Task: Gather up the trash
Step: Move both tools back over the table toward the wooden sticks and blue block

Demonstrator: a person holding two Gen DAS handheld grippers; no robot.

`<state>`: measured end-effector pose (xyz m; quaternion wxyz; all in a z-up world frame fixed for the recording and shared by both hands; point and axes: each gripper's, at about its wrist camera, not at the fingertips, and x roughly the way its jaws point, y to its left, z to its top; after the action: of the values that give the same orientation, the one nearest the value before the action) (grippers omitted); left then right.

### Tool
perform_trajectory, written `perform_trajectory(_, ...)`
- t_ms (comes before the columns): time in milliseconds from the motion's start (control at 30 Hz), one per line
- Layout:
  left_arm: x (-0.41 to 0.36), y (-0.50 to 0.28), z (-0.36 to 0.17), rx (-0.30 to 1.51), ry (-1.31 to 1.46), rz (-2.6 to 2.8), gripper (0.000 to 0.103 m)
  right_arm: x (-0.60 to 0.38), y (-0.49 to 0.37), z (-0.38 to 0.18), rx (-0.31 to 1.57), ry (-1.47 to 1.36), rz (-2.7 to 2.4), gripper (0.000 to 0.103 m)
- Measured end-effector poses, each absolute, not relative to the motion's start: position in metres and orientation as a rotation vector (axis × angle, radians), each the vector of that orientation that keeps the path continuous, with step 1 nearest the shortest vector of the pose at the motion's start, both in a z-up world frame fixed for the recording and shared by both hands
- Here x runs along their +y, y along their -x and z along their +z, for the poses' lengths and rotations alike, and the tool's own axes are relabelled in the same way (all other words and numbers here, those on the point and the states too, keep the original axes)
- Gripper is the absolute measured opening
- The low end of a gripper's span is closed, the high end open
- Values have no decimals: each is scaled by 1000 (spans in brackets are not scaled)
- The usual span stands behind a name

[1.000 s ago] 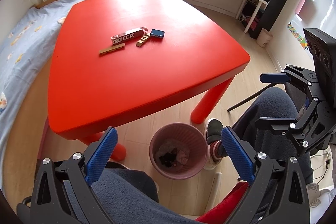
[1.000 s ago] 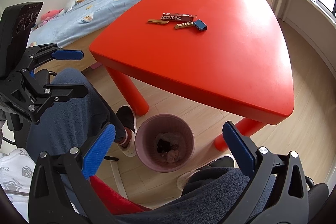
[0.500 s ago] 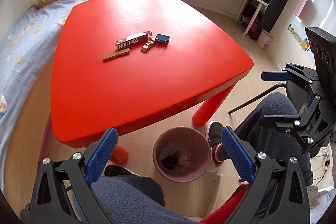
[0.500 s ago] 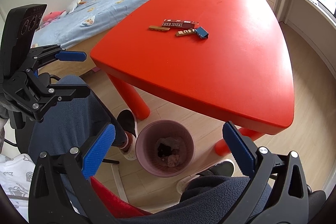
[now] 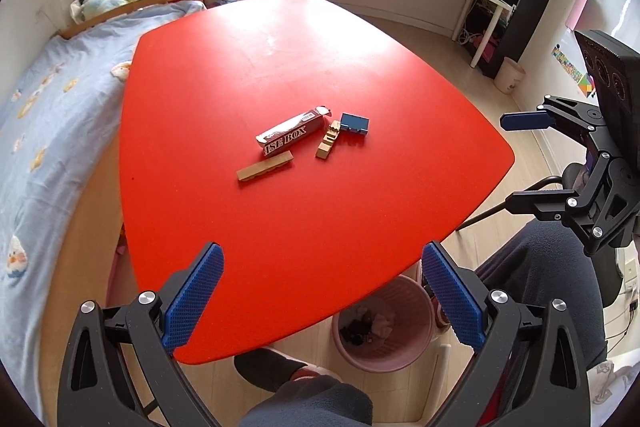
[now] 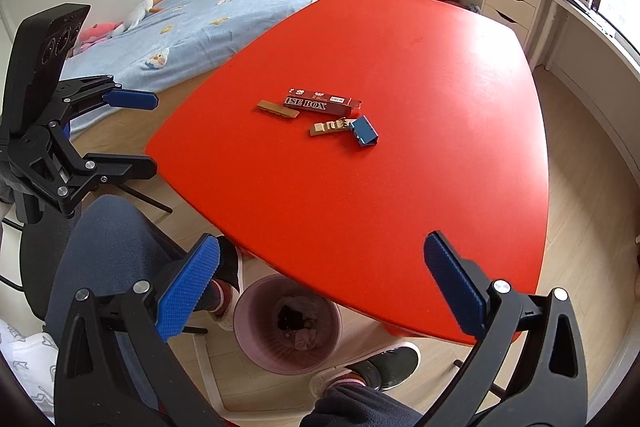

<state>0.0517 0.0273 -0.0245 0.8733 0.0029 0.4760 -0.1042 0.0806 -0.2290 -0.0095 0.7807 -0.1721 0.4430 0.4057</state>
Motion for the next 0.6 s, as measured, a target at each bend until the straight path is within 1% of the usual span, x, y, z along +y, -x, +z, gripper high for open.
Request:
perform_trajectory(300,39,-99,-32,1012,-120,-308,95,-197,-125,-16,960,446,886,100)
perform_trajectory(600,45,-136,-58,1059,-197,-400,95,-169,-165,-46,1006,505,907,100)
